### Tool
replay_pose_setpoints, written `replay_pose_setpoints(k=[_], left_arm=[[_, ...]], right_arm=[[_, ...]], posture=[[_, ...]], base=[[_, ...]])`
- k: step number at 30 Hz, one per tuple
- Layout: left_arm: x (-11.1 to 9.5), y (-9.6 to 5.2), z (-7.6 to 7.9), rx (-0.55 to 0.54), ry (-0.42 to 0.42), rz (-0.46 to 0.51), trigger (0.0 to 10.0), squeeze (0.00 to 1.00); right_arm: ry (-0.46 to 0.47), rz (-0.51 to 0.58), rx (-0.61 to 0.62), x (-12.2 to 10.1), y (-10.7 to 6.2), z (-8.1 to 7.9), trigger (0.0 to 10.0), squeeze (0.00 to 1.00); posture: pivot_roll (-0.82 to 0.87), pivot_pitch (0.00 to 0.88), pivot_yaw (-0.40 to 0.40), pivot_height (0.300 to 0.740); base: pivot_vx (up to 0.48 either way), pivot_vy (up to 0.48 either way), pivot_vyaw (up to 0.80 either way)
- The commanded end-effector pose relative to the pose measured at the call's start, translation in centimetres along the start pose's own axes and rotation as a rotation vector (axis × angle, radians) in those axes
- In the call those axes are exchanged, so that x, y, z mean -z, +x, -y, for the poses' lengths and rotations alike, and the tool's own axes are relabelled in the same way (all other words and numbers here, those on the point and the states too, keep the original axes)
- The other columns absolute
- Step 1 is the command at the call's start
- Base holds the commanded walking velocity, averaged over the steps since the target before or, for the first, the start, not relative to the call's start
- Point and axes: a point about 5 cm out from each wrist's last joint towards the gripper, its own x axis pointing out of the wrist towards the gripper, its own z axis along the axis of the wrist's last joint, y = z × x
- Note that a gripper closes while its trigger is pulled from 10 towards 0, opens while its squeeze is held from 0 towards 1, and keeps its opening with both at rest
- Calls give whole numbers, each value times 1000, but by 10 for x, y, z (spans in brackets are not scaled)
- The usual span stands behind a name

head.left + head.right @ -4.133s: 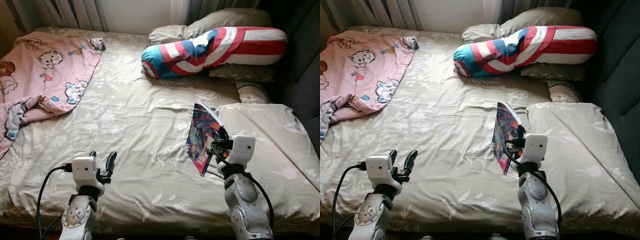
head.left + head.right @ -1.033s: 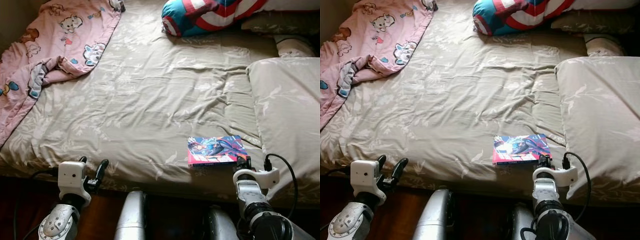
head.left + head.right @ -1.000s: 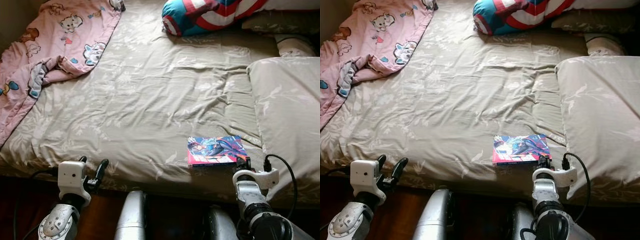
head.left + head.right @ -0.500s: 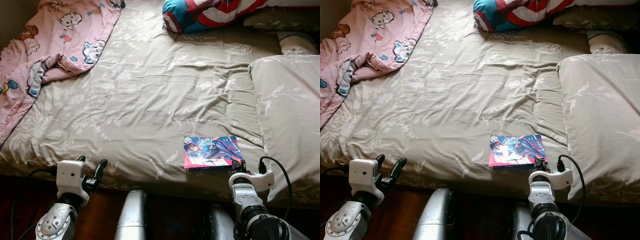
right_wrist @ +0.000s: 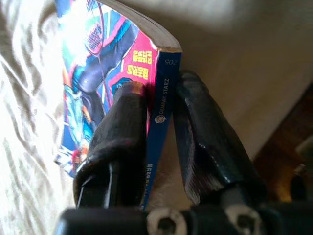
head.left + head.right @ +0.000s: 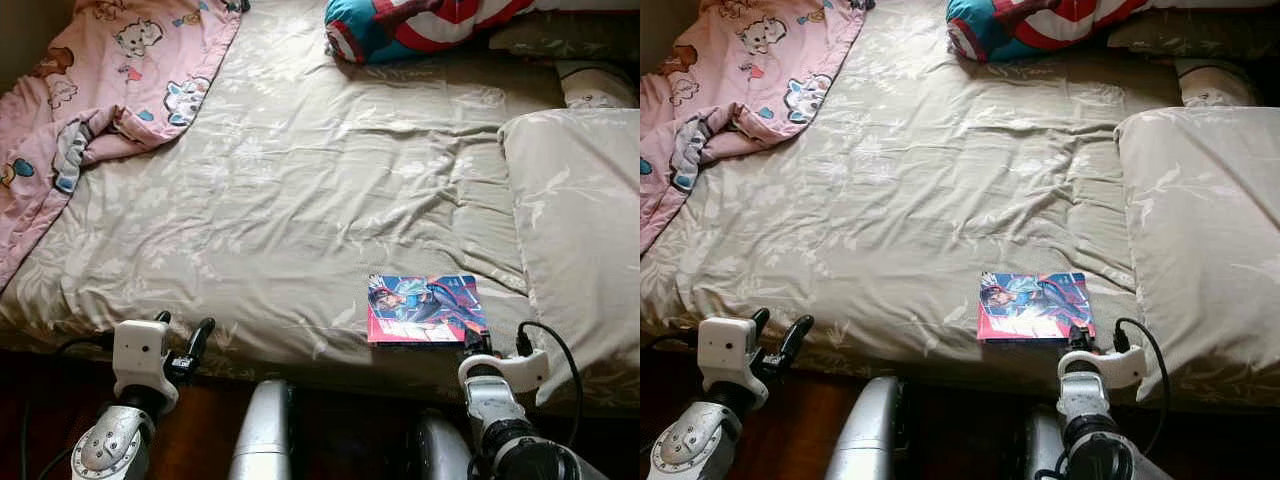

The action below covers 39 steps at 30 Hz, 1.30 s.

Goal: Clean up the room

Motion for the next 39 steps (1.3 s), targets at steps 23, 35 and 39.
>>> replay_pose_setpoints(k=[23, 35, 39], left_arm=[[8, -5, -7, -22, 19, -42, 10000, 0], [10, -4, -6, -17, 19, -49, 10000, 0], [9, -4, -6, -15, 25, -46, 10000, 0]], right_arm=[[-98, -85, -11, 12, -3, 5, 10000, 451], [-149, -108, 21, 15, -5, 10, 10000, 0], [-156, -102, 17, 13, -3, 5, 10000, 0]], posture=[[306, 290, 61, 645], [316, 278, 59, 645], [318, 279, 59, 645]], base=[[0, 0, 0], [0, 0, 0], [0, 0, 0]])
